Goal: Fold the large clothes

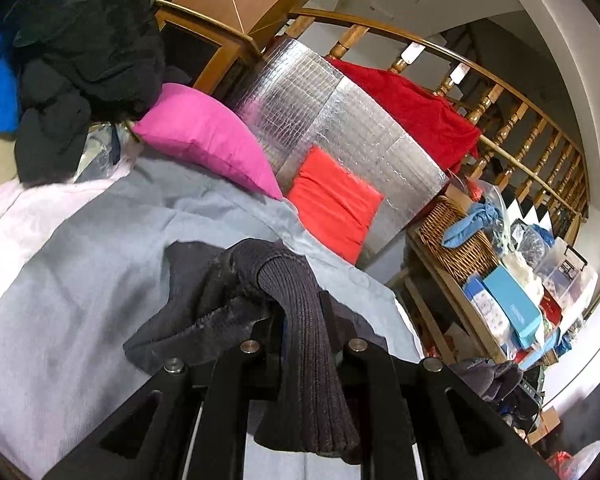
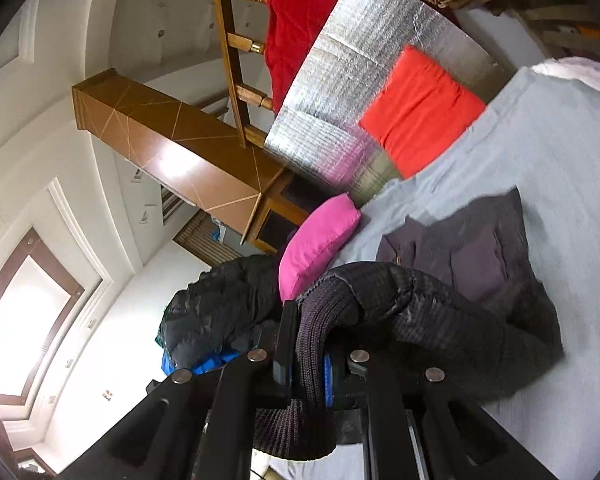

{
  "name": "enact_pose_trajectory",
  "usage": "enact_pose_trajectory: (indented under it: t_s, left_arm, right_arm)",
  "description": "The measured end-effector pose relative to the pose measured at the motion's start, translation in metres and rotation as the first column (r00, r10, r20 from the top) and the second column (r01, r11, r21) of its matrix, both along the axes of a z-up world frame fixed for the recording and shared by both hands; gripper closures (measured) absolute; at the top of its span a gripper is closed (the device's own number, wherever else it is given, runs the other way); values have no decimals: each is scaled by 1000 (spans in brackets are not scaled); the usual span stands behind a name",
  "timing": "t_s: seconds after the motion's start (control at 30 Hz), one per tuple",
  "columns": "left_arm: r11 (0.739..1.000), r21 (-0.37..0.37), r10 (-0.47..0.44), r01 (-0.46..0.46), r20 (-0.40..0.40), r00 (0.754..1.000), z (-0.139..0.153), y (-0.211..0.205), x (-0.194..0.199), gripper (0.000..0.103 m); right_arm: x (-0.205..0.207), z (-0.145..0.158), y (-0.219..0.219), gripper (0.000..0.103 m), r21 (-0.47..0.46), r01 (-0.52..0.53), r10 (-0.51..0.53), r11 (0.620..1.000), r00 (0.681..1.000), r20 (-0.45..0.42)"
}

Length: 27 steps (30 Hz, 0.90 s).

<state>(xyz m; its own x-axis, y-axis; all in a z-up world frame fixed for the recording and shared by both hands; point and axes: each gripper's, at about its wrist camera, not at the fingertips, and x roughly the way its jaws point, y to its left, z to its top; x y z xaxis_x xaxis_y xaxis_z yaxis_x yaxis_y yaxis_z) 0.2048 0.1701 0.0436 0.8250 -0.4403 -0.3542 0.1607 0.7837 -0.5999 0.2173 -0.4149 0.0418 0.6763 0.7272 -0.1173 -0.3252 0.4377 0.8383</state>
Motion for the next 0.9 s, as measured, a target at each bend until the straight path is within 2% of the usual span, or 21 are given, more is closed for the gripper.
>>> enact_pose_trajectory:
  t_s: [0.23, 0.4, 0.63, 0.9]
  left_arm:
    - [999, 11, 43, -43, 16, 999, 14, -6, 45, 90]
    - [997, 23, 68, -68, -4, 998, 13, -12, 82, 90]
    - [996, 32, 88, -87, -43, 995, 4, -17, 142, 90]
    - [991, 82, 109, -102, -90, 990, -15, -29, 205, 90]
  right_arm:
    - [58, 19, 1, 93, -6, 45, -45, 999, 999, 23]
    - [100, 26, 7, 93, -51, 75, -75, 996, 997, 19]
    - [159, 19, 13, 93, -99, 105, -108, 989, 994, -20]
    - [224, 2, 17, 93, -166, 134, -147, 977, 987, -66]
